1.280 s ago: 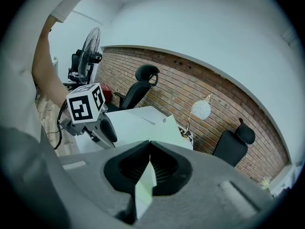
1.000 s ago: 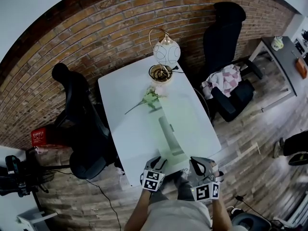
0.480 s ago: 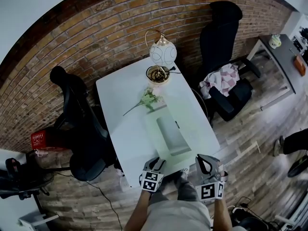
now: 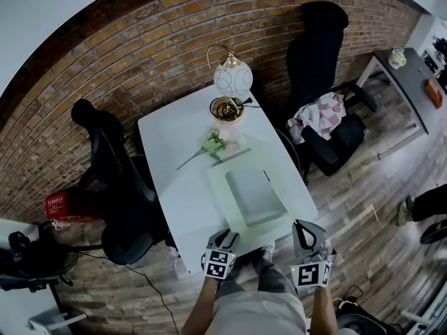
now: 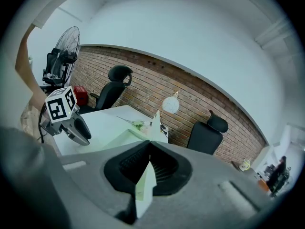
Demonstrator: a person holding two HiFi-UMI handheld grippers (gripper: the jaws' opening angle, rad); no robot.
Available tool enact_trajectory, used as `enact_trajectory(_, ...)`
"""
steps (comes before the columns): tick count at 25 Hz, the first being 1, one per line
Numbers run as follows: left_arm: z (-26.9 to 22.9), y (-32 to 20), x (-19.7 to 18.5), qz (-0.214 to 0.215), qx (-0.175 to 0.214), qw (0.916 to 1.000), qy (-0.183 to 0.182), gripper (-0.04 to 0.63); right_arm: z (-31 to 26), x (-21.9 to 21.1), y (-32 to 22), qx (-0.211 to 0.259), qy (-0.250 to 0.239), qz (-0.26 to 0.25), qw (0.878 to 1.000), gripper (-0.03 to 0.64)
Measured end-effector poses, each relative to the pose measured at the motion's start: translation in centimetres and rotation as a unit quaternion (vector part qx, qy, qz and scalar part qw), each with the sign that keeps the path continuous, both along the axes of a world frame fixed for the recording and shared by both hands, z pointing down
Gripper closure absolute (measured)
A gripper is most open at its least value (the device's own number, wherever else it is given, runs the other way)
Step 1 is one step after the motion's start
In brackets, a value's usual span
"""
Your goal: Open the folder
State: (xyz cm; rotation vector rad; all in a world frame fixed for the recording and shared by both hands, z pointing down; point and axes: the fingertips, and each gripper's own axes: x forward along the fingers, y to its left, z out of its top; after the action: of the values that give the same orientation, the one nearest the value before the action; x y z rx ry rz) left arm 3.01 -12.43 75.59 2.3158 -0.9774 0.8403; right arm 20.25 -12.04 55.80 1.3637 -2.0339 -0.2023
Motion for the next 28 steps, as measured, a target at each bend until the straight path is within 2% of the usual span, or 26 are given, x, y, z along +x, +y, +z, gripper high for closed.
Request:
enact_trajectory(11, 0.0, 0.0, 0.0, -0.003, 0.003, 1.0000, -0.002, 0.459, -0.2, 3.0, -0.2, 0.014, -0.002, 0.038, 0.999, 0.607)
enact_trajectory(28, 0.0, 0.0, -0.1, -0.004, 0.003, 1.0000, -0.006, 0.459, -0.1, 5.3, -0.5, 0.026, 0.000, 0.065, 0.998, 0.607)
